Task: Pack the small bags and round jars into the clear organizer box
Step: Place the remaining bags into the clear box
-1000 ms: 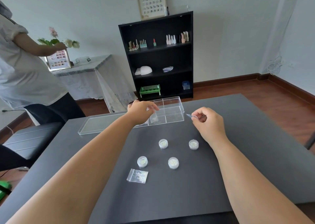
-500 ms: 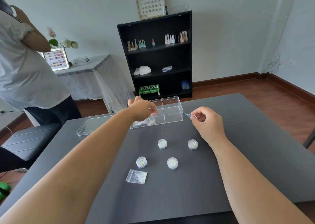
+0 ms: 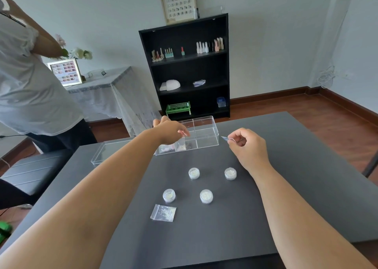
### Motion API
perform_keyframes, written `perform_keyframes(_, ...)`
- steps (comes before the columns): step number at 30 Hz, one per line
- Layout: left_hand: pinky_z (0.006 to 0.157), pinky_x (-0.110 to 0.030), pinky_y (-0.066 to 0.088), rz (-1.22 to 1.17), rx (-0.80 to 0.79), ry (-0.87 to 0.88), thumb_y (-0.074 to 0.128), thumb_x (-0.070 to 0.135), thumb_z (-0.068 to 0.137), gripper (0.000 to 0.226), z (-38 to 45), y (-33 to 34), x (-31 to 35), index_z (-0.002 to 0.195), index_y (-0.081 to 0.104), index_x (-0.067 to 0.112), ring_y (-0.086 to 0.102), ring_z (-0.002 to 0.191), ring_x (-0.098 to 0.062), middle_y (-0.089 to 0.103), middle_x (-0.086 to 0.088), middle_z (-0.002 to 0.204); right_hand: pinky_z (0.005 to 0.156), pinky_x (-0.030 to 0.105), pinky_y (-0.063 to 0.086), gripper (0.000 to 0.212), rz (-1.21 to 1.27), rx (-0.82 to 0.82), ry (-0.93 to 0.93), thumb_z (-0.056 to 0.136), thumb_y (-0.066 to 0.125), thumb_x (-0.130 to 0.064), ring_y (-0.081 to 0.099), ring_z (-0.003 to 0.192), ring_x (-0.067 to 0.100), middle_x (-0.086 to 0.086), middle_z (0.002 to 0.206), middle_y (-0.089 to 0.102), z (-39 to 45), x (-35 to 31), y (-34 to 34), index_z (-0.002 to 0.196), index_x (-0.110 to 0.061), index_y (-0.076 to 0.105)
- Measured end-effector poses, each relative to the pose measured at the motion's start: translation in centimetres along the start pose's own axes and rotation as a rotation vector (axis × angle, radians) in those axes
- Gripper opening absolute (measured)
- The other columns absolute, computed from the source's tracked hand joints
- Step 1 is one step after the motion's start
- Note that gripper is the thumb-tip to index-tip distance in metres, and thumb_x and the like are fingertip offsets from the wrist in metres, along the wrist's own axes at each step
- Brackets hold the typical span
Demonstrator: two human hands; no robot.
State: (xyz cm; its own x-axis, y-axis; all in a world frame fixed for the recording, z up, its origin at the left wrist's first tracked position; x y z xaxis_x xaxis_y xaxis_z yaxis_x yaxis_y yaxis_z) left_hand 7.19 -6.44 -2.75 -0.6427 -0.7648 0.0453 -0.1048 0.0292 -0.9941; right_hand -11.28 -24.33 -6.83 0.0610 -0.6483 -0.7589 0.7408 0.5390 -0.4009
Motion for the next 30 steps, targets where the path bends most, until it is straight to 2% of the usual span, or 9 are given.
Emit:
perform_keyframes(6, 0.089, -0.046, 0.017, 0.053, -0.014, -0.02, 0.036, 0.016, 0.096, 0.046, -0.2, -0.1, 0.1, 0.109, 0.061, 0.052, 0.028, 0.113, -0.02, 0.057, 0.01, 0.112, 0.058, 0.003, 0.04, 0.014, 0.003, -0.005, 0.01, 0.08, 0.07, -0.007, 0.054, 0.062, 0.003, -0.006, 0.072, 0.062, 0.0, 0.1, 0.0, 0.076, -0.02, 0.067)
perform_keyframes(8, 0.091, -0.047, 0.017, 0.057, -0.019, -0.024, 0.035, 0.016, 0.097, 0.046, -0.2, 0.0, 0.0, 0.112, 0.061, 0.051, 0.027, 0.114, -0.021, 0.056, 0.008, 0.116, 0.058, 0.003, 0.04, 0.013, 0.007, -0.006, 0.017, 0.08, 0.07, -0.008, 0.055, 0.062, 0.003, -0.006, 0.072, 0.063, 0.0, 0.2, 0.1, 0.076, -0.02, 0.067)
perform_keyframes(18, 0.096, -0.05, 0.015, -0.005, -0.006, -0.026, 0.036, 0.031, 0.101, 0.034, -0.7, 0.0, -0.3, 0.112, 0.059, 0.054, 0.026, 0.118, -0.022, 0.057, 0.008, 0.118, 0.06, 0.004, 0.041, 0.015, 0.008, -0.017, 0.015, 0.08, 0.07, -0.008, 0.056, 0.063, 0.003, -0.006, 0.073, 0.063, -0.2, 0.0, 0.0, 0.076, -0.023, 0.067)
perform_keyframes(21, 0.099, -0.051, 0.014, -0.113, 0.019, -0.034, 0.031, 0.042, 0.1, 0.031, -1.4, -0.7, -0.2, 0.111, 0.058, 0.054, 0.026, 0.123, -0.023, 0.059, 0.009, 0.115, 0.063, 0.004, 0.042, 0.014, 0.008, -0.028, -0.005, 0.081, 0.07, -0.008, 0.057, 0.066, 0.004, -0.004, 0.077, 0.065, -0.3, -0.4, -0.1, 0.08, -0.022, 0.071)
perform_keyframes(24, 0.09, -0.043, 0.015, -0.321, 0.13, -0.052, 0.03, 0.048, 0.097, 0.033, -2.9, -1.3, -0.1, 0.111, 0.059, 0.055, 0.026, 0.12, -0.02, 0.061, 0.012, 0.111, 0.065, 0.001, 0.041, 0.013, 0.042, -0.017, 0.013, 0.084, 0.068, -0.008, 0.059, 0.07, 0.0, -0.003, 0.083, 0.067, -0.6, -1.0, -0.4, 0.086, -0.02, 0.074)
perform_keyframes(27, 0.089, -0.035, 0.012, -0.454, 0.31, -0.063, 0.037, 0.049, 0.095, 0.028, -5.4, -1.0, -0.5, 0.108, 0.061, 0.054, 0.024, 0.119, -0.012, 0.057, 0.027, 0.104, 0.067, -0.001, 0.039, 0.02, 0.083, -0.036, 0.028, 0.087, 0.063, -0.008, 0.058, 0.079, -0.01, -0.006, 0.089, 0.068, -0.7, -2.1, -0.2, 0.093, -0.021, 0.076)
perform_keyframes(29, 0.098, -0.036, 0.011, -0.436, 0.437, -0.075, 0.041, 0.047, 0.095, 0.027, -7.1, -0.1, -1.2, 0.113, 0.06, 0.051, 0.024, 0.13, -0.011, 0.054, 0.03, 0.123, 0.067, -0.001, 0.038, 0.026, 0.064, -0.084, 0.019, 0.088, 0.057, -0.007, 0.057, 0.078, -0.011, -0.009, 0.089, 0.066, -0.1, -3.2, 0.4, 0.098, -0.022, 0.076)
perform_keyframes(30, 0.103, -0.038, 0.009, -0.414, 0.496, -0.091, 0.042, 0.044, 0.096, 0.028, -7.9, 0.6, -1.8, 0.117, 0.059, 0.049, 0.023, 0.135, -0.013, 0.05, 0.026, 0.134, 0.066, 0.0, 0.038, 0.028, 0.052, -0.111, 0.007, 0.089, 0.055, -0.008, 0.056, 0.076, -0.009, -0.011, 0.088, 0.064, 0.4, -3.8, 0.9, 0.1, -0.022, 0.075)
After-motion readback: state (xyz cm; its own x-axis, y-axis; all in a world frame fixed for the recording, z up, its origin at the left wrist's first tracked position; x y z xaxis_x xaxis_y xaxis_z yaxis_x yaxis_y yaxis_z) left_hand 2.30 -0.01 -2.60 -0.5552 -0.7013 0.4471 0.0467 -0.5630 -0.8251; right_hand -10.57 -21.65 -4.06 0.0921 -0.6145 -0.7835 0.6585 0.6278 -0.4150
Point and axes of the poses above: each hand's wrist, its own z-axis towards the middle knuckle, its own y-axis out of the palm, x = y × z, the point moved 4 cm from there along z, towards the middle knuckle
